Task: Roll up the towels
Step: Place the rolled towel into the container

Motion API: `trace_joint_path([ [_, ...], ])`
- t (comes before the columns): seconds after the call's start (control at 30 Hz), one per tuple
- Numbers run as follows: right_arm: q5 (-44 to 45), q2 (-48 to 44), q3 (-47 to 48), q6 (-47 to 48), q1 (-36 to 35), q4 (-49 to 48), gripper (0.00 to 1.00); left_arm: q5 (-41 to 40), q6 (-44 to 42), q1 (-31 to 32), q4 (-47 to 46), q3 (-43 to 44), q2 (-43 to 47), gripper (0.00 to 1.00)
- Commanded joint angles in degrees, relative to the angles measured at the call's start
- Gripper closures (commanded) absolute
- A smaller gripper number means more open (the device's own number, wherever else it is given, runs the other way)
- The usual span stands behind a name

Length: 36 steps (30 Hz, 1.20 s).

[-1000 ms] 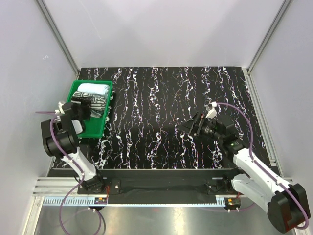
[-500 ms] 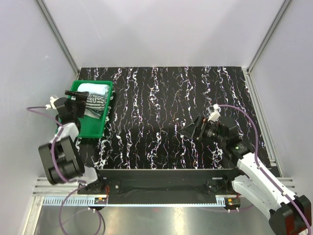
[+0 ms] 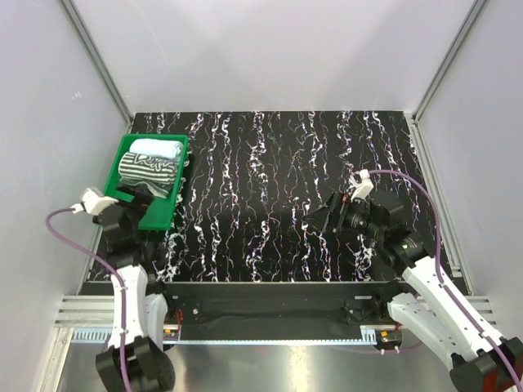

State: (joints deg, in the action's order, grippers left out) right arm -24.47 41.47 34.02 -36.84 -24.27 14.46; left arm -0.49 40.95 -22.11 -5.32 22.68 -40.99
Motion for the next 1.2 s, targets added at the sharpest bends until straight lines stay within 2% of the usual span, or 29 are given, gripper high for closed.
trace_joint_path([
  [0.0, 1.18, -1.22, 3.51, 3.62, -0.42, 1.98, 0.00, -6.26, -11.83, 5.04, -8.39, -4.48, 4.51, 0.02],
  [0.1, 0.56, -2.27, 4.04, 4.23, -0.86, 2.50, 0.00, -8.30, -15.45, 8.22, -7.68, -4.48, 2.50, 0.02],
  [0.23, 1.26, -5.60, 3.60, 5.28, -1.22, 2.85, 0.00, -5.48, -18.18, 9.71, -20.30, -10.26, 0.30, 0.01],
  [0.37, 0.92, -7.81, 3.60, 5.64, -1.48, 3.65, 0.00, -8.73, -25.11, 16.91, -27.63, -12.92, -2.24, 0.01],
  [0.47, 0.12, -9.21, 3.60, 5.38, -1.39, 3.56, 0.00, -10.84, -29.51, 20.95, -32.28, -13.88, -7.59, 0.01],
  [0.57, -0.23, -9.31, 4.12, 5.29, -1.39, 3.21, 0.00, -13.12, -30.84, 21.84, -38.43, -15.11, -14.45, 0.01],
  [0.73, -0.40, -7.81, 4.04, 4.76, -1.48, 1.28, 0.00, -14.45, -34.52, 23.16, -42.65, -12.57, -19.82, 0.01],
  [0.87, -0.05, -6.15, 3.86, 4.06, -1.48, -0.66, 0.00, -14.36, -36.20, 23.16, -38.46, -6.69, -26.49, 0.01],
  [0.93, 0.21, -5.18, 4.56, 4.23, -1.48, -0.22, 0.00, -14.45, -37.52, 23.25, -39.58, -6.76, -26.77, 0.01],
  [1.0, 0.39, -4.48, 5.35, 4.32, -1.57, 0.04, 0.00, -14.80, -38.57, 23.25, -43.34, -7.73, -26.86, 0.01],
  [1.07, 0.65, -4.38, 5.53, 4.50, -1.57, 0.40, 0.00, -15.23, -38.84, 23.08, -53.77, -11.68, -30.70, 0.01],
  [1.1, 0.56, -4.56, 5.62, 4.50, -1.48, 0.40, 0.00, -14.37, -40.14, 23.08, -53.22, -10.65, -34.29, 0.01],
  [1.13, 0.56, -4.47, 5.71, 4.41, -1.48, 0.40, 0.00, -11.23, -40.33, 22.90, -49.30, -7.94, -34.24, 0.01],
  [1.17, 0.48, -4.65, 5.71, 4.41, -1.48, 0.31, 0.00, -10.59, -39.99, 22.38, -51.00, -9.22, -33.98, 0.01],
])
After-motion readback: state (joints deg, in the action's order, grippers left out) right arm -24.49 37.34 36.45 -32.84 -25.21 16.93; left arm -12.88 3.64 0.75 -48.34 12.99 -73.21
